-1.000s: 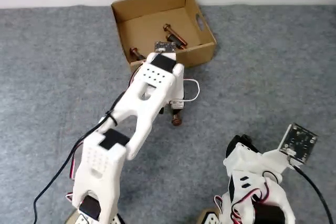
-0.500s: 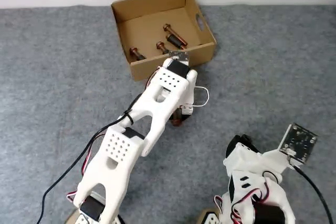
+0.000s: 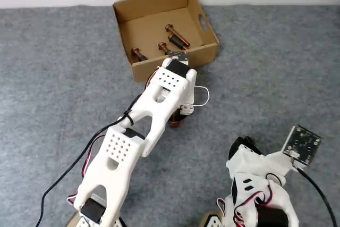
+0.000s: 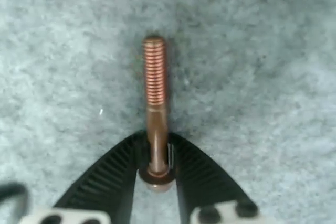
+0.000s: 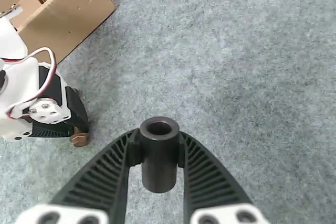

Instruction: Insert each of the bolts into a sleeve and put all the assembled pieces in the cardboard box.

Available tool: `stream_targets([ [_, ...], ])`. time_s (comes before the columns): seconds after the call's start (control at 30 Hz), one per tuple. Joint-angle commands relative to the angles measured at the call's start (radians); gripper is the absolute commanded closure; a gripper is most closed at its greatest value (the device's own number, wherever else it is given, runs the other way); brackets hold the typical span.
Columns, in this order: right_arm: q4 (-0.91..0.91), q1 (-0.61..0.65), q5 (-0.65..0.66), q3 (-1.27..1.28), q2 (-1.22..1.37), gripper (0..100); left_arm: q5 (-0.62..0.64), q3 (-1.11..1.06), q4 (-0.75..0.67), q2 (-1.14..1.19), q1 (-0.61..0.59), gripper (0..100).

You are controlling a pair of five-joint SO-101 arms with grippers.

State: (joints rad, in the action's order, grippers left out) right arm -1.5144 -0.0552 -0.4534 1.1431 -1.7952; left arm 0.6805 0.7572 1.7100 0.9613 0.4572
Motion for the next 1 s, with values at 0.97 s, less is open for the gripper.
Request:
stream_targets([
  [0.97, 0.024, -0.005, -0.009, -0.005, -0.001, 99.1, 0.977, -0.644, 0.043, -0.71, -0.609, 100],
])
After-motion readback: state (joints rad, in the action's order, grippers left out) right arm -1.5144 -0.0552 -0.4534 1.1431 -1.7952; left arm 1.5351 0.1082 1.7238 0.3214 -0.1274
